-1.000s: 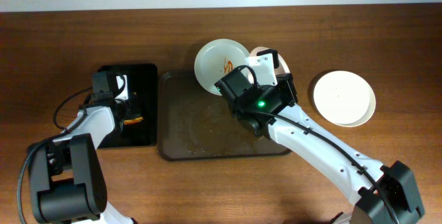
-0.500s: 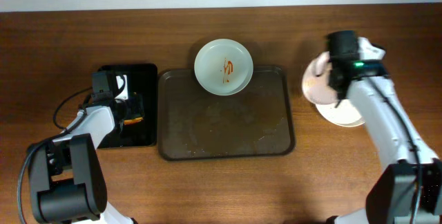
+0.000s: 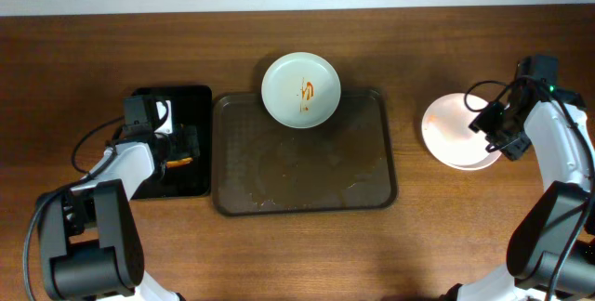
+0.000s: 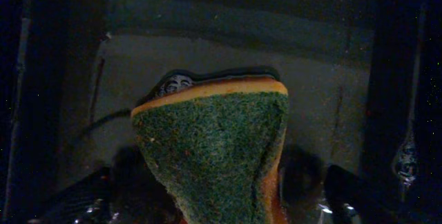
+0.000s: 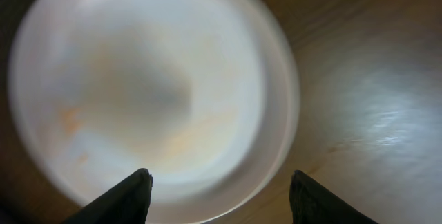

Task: Clean dirty plates on tray and stack at the side
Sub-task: 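Release the plate on the stack and dip the sponge in the basin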

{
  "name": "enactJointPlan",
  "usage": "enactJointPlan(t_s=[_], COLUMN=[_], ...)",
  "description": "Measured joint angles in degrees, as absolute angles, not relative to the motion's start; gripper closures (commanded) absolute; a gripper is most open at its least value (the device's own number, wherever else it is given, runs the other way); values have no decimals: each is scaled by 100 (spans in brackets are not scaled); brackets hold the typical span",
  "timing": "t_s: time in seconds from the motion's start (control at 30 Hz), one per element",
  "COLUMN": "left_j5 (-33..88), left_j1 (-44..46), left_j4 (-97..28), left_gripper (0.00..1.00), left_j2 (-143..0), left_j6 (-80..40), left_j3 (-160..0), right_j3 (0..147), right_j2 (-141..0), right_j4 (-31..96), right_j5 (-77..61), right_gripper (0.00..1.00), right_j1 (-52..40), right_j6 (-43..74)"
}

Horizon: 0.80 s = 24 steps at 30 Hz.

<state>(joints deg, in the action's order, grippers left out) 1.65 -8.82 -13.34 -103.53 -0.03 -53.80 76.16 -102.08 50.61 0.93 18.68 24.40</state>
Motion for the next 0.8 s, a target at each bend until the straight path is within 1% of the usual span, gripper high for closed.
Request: enactJointPlan(t_s=[0.13,0.17,0.2,0.23,0.27,0.6,0.63,0.67,0.7,0.77,0.8], left_j5=[165,165,165,163,165,408,510,576,690,821,854], left_j1=[-882,-882,-882,-882,-882,-871,-871,-871,-871,-864,-864], left_j4=[-1323,-1323,-1315,-1260,-1162,-392,-384,-386,-410,-587,-805], left_gripper=[2,4,16,56,100,100,82,42,11,16,16], left_j2=[-10353,-10353,-10353,-10359,-10379,-10460,-10460,-10460,-10457,-10431,-10405], left_j6=[49,49,49,47,64,145,311,410,561,733,775], left_j3=[-5382,-5387,-5389,-5389,-5389,-5389,-5393,-5395,-5406,-5428,-5452], right_j3=[7616,7618,7616,7618,7618,7618,7618,7616,7618,7618,7618], right_j2=[-10208,-10208,-10208,-10208,-10208,-10208,-10208,-10208,-10208,-10208,-10208], right_j4=[5227,5251,5266,5286,5293,5253,5269,5275,5280,5297,5295], right_j5=[-751,-906,-1002,-1096,-1160,-1367,-1367,-1367,-1367,-1365,-1367], right_gripper=[35,34,35,35,35,35,35,35,35,34,35], right_j1=[1831,1796,1745,1656,1562,631,591,574,558,556,556], right_j6=[1927,1791,1688,1570,1476,1177,1175,1175,1175,1175,1175])
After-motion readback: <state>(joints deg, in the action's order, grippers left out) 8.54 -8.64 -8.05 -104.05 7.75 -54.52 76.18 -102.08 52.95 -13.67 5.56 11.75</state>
